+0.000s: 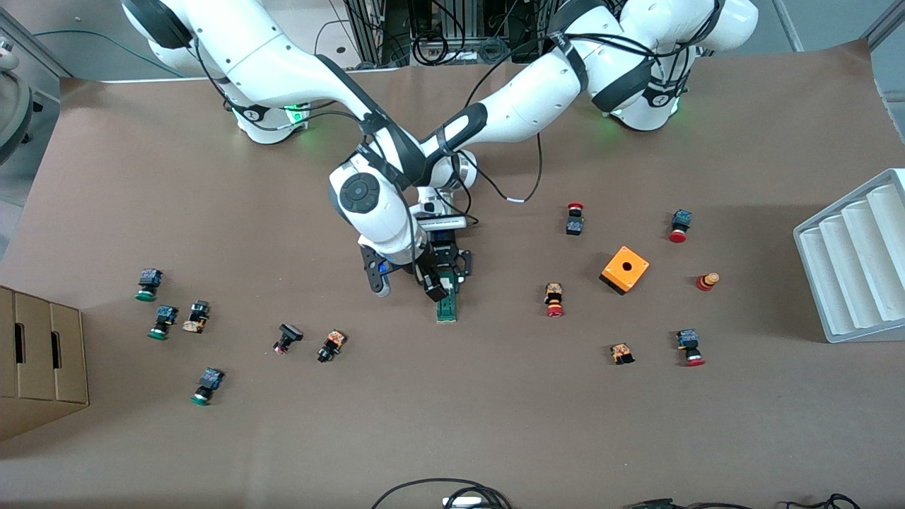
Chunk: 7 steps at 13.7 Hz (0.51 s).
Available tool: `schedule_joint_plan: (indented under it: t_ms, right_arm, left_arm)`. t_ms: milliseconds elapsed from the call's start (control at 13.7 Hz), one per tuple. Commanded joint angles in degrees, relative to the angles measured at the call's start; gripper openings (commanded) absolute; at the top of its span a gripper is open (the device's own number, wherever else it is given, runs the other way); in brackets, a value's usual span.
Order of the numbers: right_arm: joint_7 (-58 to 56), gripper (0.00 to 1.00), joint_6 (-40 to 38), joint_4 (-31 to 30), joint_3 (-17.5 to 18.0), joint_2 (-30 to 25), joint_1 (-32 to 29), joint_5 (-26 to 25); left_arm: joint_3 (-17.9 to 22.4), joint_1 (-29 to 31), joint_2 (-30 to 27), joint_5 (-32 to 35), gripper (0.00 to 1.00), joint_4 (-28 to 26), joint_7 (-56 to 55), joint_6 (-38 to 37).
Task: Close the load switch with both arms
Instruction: 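Grasp the white lever of the switch with the right gripper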
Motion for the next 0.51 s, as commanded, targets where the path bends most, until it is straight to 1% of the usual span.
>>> schedule_joint_plan:
  t_ms: [0, 73, 146, 219, 292, 364, 437]
  right_arm:
    - [3.62, 0.75, 1.74, 1.21, -1.32, 2.43, 2.48, -1.49]
    - [4.50, 0.73, 2.52, 1.12, -2.37, 2.87, 3.62, -1.49]
    - [4.59, 0.70, 2.97, 1.12, -2.64, 3.14, 3.98, -1.49]
    - [4.59, 0.63, 2.89, 1.12, -2.65, 3.14, 3.99, -1.49]
    - [4.59, 0.61, 2.88, 1.03, -2.65, 3.14, 3.99, -1.49]
    - [4.59, 0.56, 2.97, 1.03, -2.65, 3.14, 3.99, -1.49]
    - [4.59, 0.53, 2.97, 1.12, -2.65, 3.49, 3.99, -1.49]
  left_arm:
    - [0.44, -1.02, 1.10, 0.53, 0.48, 1.63, -0.77, -0.16]
    - [0.44, -0.93, 1.10, 0.53, 0.48, 1.63, -0.77, -0.16]
    - [0.44, -1.02, 1.10, 0.44, 0.48, 1.63, -0.77, -0.16]
    - [0.44, -0.93, 1.01, 0.44, 0.48, 1.63, -0.77, -0.16]
    - [0.44, -1.02, 1.10, 0.44, 0.48, 1.63, -0.77, -0.16]
    - [0.44, -1.02, 1.01, 0.44, 0.48, 1.63, -0.77, -0.16]
    - [0.44, -1.11, 1.10, 0.44, 0.48, 1.63, -0.77, -0.16]
